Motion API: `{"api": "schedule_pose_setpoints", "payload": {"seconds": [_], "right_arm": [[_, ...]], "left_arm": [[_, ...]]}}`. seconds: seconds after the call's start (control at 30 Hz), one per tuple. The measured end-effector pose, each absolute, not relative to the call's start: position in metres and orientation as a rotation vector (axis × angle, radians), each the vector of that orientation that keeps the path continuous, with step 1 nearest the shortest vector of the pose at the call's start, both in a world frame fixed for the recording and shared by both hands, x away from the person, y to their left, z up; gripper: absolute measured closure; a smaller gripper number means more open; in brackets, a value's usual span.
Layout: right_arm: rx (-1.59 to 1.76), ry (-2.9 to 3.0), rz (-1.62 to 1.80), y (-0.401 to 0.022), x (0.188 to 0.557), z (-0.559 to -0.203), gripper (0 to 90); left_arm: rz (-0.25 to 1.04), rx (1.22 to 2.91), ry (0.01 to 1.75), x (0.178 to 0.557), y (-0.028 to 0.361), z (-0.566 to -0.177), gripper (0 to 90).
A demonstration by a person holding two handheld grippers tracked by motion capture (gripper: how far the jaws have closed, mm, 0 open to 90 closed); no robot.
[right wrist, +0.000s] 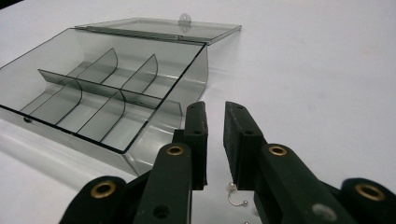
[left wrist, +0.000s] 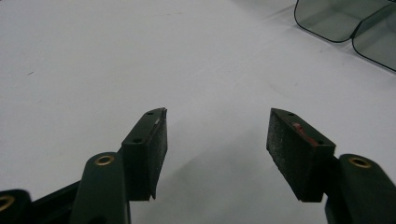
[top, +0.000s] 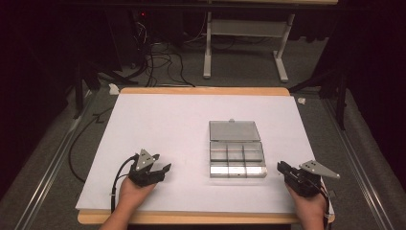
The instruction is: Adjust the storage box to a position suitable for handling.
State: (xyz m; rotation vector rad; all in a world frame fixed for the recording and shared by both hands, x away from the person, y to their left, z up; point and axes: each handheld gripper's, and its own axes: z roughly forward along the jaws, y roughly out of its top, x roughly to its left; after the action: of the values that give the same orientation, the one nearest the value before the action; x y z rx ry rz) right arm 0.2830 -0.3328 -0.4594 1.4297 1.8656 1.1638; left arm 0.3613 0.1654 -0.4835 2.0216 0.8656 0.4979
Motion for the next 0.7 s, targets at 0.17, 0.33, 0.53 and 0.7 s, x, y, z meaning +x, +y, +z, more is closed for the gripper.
{"api": "schedule_pose_setpoints", "payload": {"seconds": [0.17, 0.33, 0.53, 0.7], "right_arm": [[1.476, 1.900, 1.106, -0.332, 0.289, -0.463, 77.0], [1.505, 1.946, 1.038, -0.331, 0.292, -0.460, 77.2], [1.553, 2.007, 0.950, -0.331, 0.294, -0.461, 77.8], [1.569, 2.049, 0.889, -0.330, 0.295, -0.461, 76.4]], "left_arm": [[0.503, 2.029, 0.858, 0.361, 0.164, -0.484, 36.4], [0.492, 2.042, 0.851, 0.361, 0.163, -0.484, 36.3], [0.486, 2.047, 0.844, 0.361, 0.163, -0.484, 36.2], [0.502, 2.065, 0.831, 0.360, 0.161, -0.484, 36.0]]}}
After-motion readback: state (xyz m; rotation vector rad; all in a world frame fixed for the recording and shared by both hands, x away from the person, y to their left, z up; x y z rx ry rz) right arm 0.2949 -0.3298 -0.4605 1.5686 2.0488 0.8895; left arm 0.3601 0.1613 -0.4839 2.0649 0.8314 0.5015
